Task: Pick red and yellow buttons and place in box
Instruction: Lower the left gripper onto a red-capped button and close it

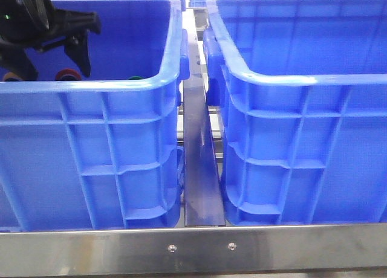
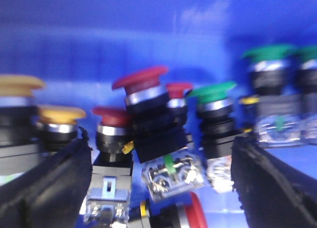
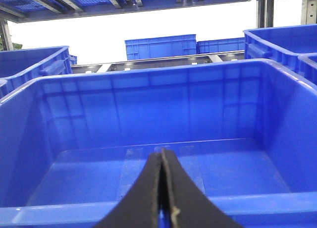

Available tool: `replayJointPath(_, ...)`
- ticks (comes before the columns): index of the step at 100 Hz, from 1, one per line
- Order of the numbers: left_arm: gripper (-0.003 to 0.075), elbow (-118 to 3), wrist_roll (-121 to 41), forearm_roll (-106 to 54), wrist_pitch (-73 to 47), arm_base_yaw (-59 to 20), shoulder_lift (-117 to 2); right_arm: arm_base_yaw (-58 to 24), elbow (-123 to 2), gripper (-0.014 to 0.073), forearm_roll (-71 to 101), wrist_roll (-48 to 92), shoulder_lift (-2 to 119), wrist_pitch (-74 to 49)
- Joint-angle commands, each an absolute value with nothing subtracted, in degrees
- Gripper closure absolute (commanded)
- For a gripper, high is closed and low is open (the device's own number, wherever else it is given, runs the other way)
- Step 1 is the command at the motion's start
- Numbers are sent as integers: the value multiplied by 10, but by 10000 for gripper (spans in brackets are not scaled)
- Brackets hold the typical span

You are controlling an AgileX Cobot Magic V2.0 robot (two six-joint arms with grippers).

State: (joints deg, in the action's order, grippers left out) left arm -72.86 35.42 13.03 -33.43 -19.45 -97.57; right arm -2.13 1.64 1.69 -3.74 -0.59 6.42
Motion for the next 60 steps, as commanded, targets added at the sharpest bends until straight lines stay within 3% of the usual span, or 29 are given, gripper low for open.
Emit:
replayJointPath(1,186,-748,367,137,-302,-198,-963,-23,7,690,13,-35,-17,113)
replayJointPath(23,189,-749,368,137,-297,-198,-989,-23,7,690,13,-35,-17,113)
replayJointPath(33,233,-749,368,137,-297,-198,-989,-23,7,690,13,-35,-17,113)
replayJointPath(47,384,-749,368,137,-297,-198,-989,-23,7,690,13,-35,-17,113)
replayJointPath(60,593,-749,368,144,-297,-198,-989,-23,7,690,13,-35,-17,113)
